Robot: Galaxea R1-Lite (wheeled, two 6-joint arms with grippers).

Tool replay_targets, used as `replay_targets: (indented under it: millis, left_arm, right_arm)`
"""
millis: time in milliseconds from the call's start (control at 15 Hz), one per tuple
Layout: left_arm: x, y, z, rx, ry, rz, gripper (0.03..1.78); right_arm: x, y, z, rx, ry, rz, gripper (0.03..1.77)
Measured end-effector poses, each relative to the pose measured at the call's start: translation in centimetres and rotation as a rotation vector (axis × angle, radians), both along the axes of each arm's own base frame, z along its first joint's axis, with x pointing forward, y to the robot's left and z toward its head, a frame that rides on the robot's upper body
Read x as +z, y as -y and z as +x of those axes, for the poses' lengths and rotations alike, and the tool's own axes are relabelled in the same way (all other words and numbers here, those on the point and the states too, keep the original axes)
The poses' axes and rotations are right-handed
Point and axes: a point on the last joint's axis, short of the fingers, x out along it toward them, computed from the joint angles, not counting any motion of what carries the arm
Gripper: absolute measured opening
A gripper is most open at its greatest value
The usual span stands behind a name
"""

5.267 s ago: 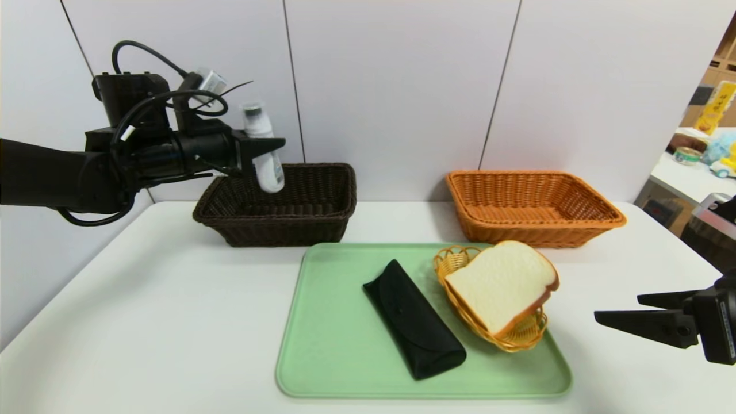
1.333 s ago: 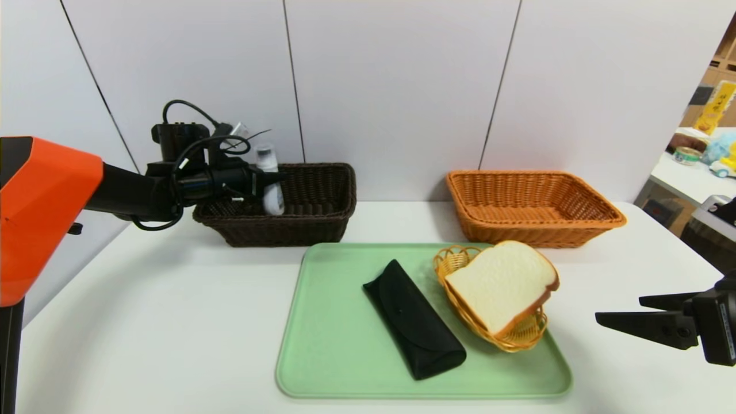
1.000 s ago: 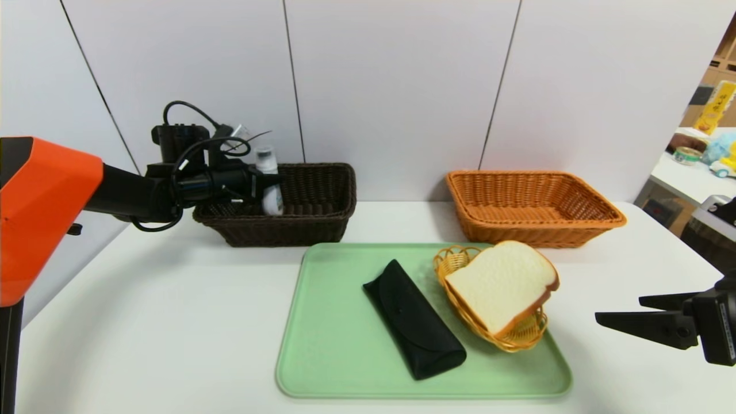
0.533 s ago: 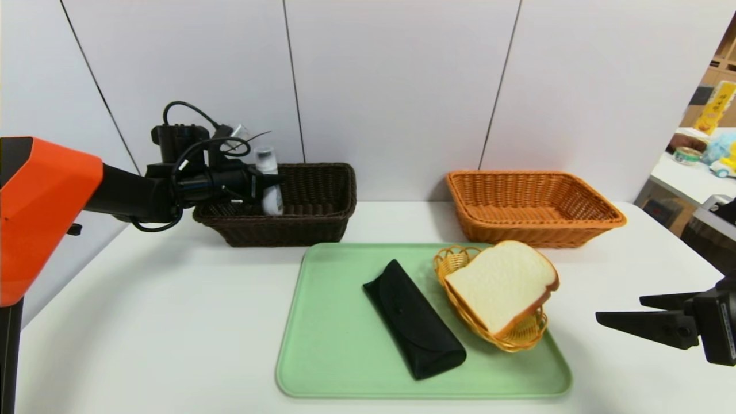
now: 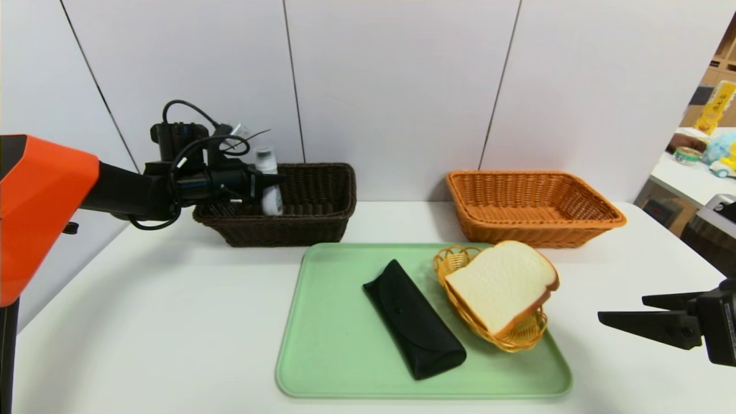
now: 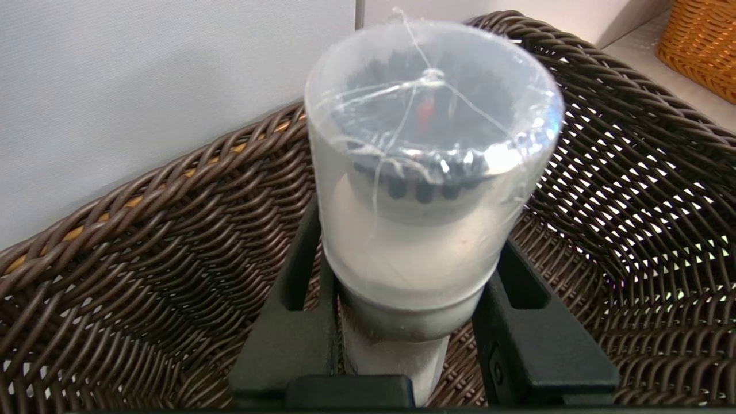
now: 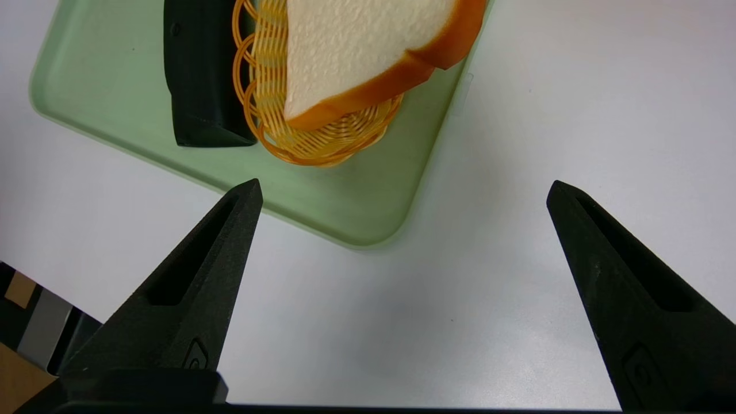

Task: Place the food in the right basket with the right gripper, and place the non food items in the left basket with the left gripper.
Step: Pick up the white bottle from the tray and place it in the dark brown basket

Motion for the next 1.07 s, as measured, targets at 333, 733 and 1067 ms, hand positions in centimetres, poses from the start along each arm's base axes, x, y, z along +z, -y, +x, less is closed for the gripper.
replay_targets:
  millis: [333, 733, 1067]
  left_arm:
    - [0.16, 0.00, -0.07, -0.001, 0.003, -0.002, 0.65]
    - [0.69, -0.01, -0.25, 0.001, 0.017, -0.003, 1.03]
    - [0.86, -0.02, -0.43, 0.003, 0.018, -0.005, 1.35]
  right_arm:
    - [0.01, 0.01, -0.05, 0.000, 0.001, 0.000, 1.71]
    - [0.05, 0.01, -0.10, 0.000, 0.003, 0.001, 1.71]
    - [-0.03, 0.01, -0.20, 0.001, 0.002, 0.001, 1.71]
